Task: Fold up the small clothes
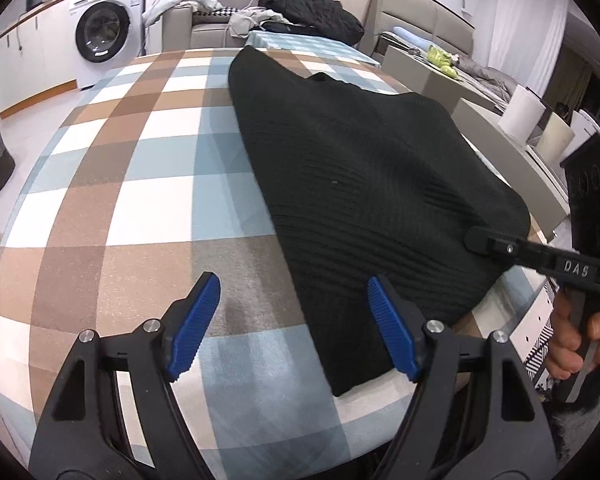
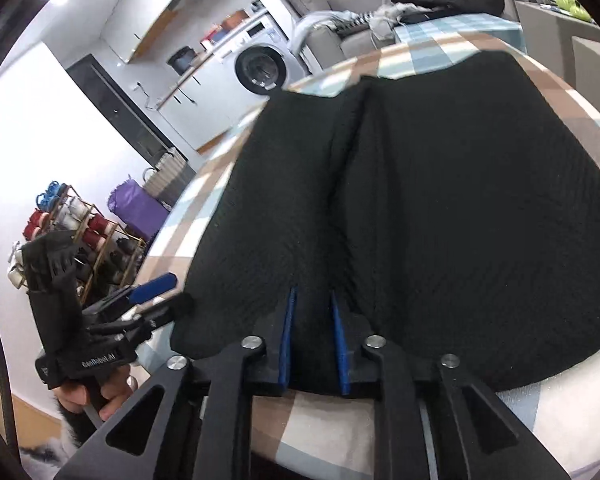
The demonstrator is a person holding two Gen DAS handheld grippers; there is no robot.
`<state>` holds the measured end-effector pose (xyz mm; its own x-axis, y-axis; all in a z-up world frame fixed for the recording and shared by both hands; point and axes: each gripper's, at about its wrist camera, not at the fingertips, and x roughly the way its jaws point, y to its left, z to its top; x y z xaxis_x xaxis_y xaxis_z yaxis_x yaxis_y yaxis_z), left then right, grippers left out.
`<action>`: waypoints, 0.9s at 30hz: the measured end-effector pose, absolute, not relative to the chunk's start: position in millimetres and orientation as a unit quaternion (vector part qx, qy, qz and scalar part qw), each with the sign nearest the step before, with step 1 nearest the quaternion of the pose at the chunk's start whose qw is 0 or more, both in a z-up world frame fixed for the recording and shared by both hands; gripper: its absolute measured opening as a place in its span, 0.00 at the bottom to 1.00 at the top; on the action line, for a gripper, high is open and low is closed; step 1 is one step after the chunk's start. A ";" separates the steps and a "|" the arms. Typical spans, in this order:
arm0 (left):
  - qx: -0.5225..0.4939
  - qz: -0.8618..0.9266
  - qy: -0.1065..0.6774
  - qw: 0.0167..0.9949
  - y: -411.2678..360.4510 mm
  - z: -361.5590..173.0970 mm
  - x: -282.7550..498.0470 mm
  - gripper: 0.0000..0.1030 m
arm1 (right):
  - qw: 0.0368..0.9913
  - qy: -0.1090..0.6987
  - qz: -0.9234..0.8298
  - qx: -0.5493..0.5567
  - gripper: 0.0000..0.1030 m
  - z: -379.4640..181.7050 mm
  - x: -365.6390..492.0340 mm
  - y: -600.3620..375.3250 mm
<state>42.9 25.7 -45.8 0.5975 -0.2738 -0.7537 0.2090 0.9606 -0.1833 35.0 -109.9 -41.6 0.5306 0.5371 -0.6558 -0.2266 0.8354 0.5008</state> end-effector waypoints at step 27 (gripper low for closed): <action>-0.171 -0.183 0.450 0.857 26.0 -59.7 94.9 0.63 | 0.866 0.411 0.167 0.230 0.41 -48.3 32.3 -154.2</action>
<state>94.9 26.0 -59.7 0.5281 -0.4680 -0.7086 0.1596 0.8743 -0.4585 32.3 -154.2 -48.3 0.6059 0.4786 -0.6354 -0.1010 0.8386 0.5353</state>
